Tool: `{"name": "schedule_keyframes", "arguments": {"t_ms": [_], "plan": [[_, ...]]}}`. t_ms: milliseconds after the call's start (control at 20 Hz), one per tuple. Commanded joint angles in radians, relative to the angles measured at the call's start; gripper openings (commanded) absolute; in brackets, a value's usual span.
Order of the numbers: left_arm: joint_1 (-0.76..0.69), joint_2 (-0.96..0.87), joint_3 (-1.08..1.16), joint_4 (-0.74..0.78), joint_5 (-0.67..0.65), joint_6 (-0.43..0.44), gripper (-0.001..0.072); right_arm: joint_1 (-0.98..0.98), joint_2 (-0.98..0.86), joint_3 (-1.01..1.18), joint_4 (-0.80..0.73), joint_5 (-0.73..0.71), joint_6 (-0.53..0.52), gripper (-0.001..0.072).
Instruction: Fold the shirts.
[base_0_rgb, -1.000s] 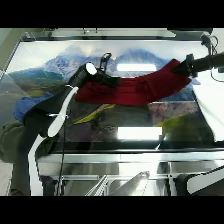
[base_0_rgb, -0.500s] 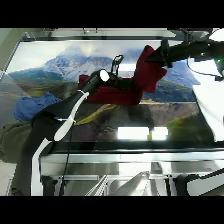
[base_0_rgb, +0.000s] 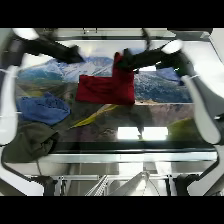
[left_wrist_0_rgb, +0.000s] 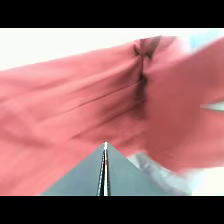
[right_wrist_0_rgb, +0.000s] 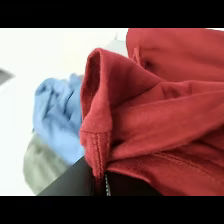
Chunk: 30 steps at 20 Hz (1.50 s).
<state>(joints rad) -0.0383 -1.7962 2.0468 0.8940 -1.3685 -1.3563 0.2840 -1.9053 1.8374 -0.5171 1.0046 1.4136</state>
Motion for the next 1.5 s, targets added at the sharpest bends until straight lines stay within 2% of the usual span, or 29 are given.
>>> {"name": "schedule_keyframes", "arguments": {"t_ms": [0, 50, 100, 150, 250, 350, 400, 450, 500, 550, 600, 700, 850, 950, 1000, 1050, 1100, 1150, 1300, 1350, 1450], "plan": [[0.17, 0.116, 0.0, -0.085, -0.108, 0.009, 0.0003, 0.175, -0.133, 0.001, 0.07, -0.31, -0.088, 0.0023], [0.192, 0.127, 0.0, -0.089, -0.106, 0.008, 0.0003, 0.213, -0.164, 0.001, 0.142, -0.381, -0.166, 0.0139], [0.204, 0.134, 0.0, -0.094, -0.108, 0.008, 0.0003, 0.247, -0.193, 0.001, 0.239, -0.455, -0.249, 0.0448], [0.207, 0.134, 0.0, -0.106, -0.116, 0.009, 0.0003, 0.27, -0.209, 0.001, 0.344, -0.495, -0.33, 0.0651], [0.201, 0.134, -0.002, -0.109, -0.137, 0.011, 0.0003, 0.295, -0.212, 0.003, 0.591, -0.497, -0.551, 0.0655], [0.182, 0.134, -0.032, -0.109, -0.118, 0.019, 0.0003, 0.289, -0.208, 0.032, 0.757, -0.4, -0.723, 0.0634], [0.173, 0.134, -0.052, -0.109, -0.121, 0.032, 0.0003, 0.275, -0.198, 0.045, 0.768, -0.351, -0.741, 0.0472], [0.162, 0.134, -0.076, -0.109, -0.12, 0.034, 0.0003, 0.25, -0.18, 0.05, 0.75, -0.302, -0.741, 0.0262], [0.154, 0.134, -0.098, -0.109, -0.116, 0.042, 0.0003, 0.218, -0.162, 0.05, 0.709, -0.258, -0.726, 0.0125], [0.148, 0.134, -0.121, -0.109, -0.11, 0.05, 0.0003, 0.18, -0.143, 0.05, 0.636, -0.22, -0.675, 0.0038], [0.147, 0.134, -0.137, -0.109, -0.108, 0.051, 0.0003, 0.135, -0.121, 0.05, 0.525, -0.184, -0.574, 0.0015], [0.149, 0.134, -0.15, -0.108, -0.108, 0.055, 0.0003, 0.039, -0.071, 0.05, 0.266, -0.079, -0.373, 0.0014], [0.176, 0.137, -0.149, -0.109, -0.129, 0.06, 0.0003, -0.086, 0.013, 0.05, -0.115, 0.134, -0.135, 0.0013], [0.197, 0.137, -0.15, -0.109, -0.158, 0.066, 0.0003, -0.151, 0.057, 0.048, -0.319, 0.237, -0.053, 0.0014], [0.201, 0.137, -0.15, -0.109, -0.162, 0.066, 0.0003, -0.179, 0.061, 0.048, -0.369, 0.27, -0.018, 0.0015], [0.201, 0.137, -0.15, -0.109, -0.163, 0.066, 0.0003, -0.205, 0.055, 0.046, -0.399, 0.299, 0.032, 0.0102], [0.201, 0.137, -0.15, -0.109, -0.169, 0.066, 0.0004, -0.226, 0.037, 0.045, -0.408, 0.317, 0.076, 0.0437], [0.2, 0.137, -0.15, -0.11, -0.17, 0.065, 0.0003, -0.237, 0.014, 0.045, -0.406, 0.325, 0.095, 0.0544], [0.183, 0.137, -0.15, -0.11, -0.171, 0.065, 0.0004, -0.242, -0.082, 0.045, -0.387, 0.322, 0.106, 0.0527], [0.182, 0.137, -0.15, -0.11, -0.176, 0.065, 0.0004, -0.242, -0.116, 0.045, -0.367, 0.322, 0.106, 0.0465], [0.176, 0.137, -0.15, -0.11, -0.177, 0.064, 0.0004, -0.243, -0.18, 0.045, -0.32, 0.32, 0.09, 0.0458]]}}
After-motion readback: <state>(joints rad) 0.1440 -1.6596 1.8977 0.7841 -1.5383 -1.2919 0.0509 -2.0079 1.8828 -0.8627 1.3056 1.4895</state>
